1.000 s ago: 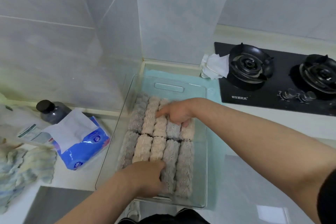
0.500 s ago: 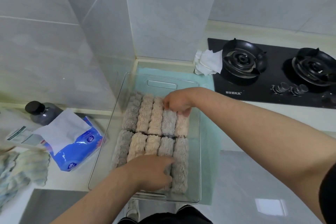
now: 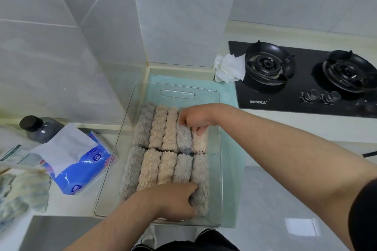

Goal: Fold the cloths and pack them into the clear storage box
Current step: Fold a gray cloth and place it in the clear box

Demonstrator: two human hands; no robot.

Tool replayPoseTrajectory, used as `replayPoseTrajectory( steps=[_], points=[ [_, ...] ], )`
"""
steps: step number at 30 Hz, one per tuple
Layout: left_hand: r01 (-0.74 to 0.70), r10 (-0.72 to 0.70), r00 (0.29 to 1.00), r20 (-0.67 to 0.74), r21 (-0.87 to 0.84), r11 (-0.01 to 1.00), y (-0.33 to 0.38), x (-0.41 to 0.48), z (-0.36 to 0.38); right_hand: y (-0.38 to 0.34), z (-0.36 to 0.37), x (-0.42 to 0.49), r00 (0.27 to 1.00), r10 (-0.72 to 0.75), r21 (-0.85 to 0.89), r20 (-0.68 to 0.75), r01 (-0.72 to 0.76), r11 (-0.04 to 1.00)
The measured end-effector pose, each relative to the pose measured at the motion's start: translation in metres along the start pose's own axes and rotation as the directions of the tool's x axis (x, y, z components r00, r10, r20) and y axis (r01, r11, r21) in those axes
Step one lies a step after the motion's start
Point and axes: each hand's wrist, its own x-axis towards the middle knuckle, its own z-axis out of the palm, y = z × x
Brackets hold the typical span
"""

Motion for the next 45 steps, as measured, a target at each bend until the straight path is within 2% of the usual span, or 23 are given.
replayPoseTrajectory(
  steps=[2, 6, 13, 16, 20, 23, 26, 30, 34, 41, 45],
  points=[
    [-0.009, 0.008, 1.000, -0.023, -0.041, 0.999, 0.000, -0.001, 0.000, 0.001, -0.004, 0.001, 1.000, -0.002, 0.024, -0.026, 0.003, 1.000],
    [-0.028, 0.016, 0.997, -0.079, -0.153, 0.988, 0.005, -0.005, 0.001, -0.005, -0.009, 0.003, 0.985, 0.009, -0.039, -0.170, -0.016, 0.999],
    [-0.055, 0.046, 0.997, -0.064, -0.145, 0.988, 0.009, -0.004, 0.003, -0.010, -0.004, 0.004, 0.994, -0.007, -0.094, -0.109, -0.003, 0.996],
    [-0.081, 0.070, 0.995, -0.068, -0.178, 0.981, 0.008, -0.002, 0.003, -0.009, -0.009, -0.002, 0.988, -0.022, -0.123, -0.154, 0.003, 0.992],
    [-0.080, 0.072, 0.996, -0.049, -0.180, 0.980, 0.011, 0.005, 0.003, -0.015, -0.009, -0.015, 0.981, 0.024, -0.191, -0.193, -0.062, 0.980],
    [-0.065, 0.063, 0.998, -0.020, -0.177, 0.982, 0.011, 0.008, 0.000, -0.008, -0.003, -0.002, 0.991, 0.041, -0.224, -0.126, -0.069, 0.972],
    [-0.062, 0.060, 0.998, -0.013, -0.184, 0.981, 0.011, 0.003, -0.005, -0.006, -0.006, -0.001, 0.992, 0.040, -0.222, -0.124, -0.067, 0.973],
    [-0.077, 0.064, 0.989, -0.130, -0.096, 0.992, 0.002, -0.016, -0.011, -0.009, -0.011, -0.008, 0.987, -0.047, -0.313, -0.154, -0.004, 0.950],
    [0.054, -0.046, 0.998, -0.047, 0.180, 0.982, -0.015, -0.033, -0.011, -0.009, -0.010, -0.013, 0.994, -0.100, -0.430, -0.046, 0.070, 0.900],
    [0.065, -0.064, 0.998, -0.011, 0.071, 0.995, -0.015, -0.029, -0.004, -0.013, -0.007, -0.012, 0.993, -0.120, -0.451, -0.010, 0.103, 0.887],
    [0.081, -0.072, 0.989, -0.126, 0.065, 0.995, -0.021, -0.031, -0.003, -0.013, -0.007, -0.012, 0.989, -0.121, -0.438, -0.083, 0.073, 0.896]
  ],
)
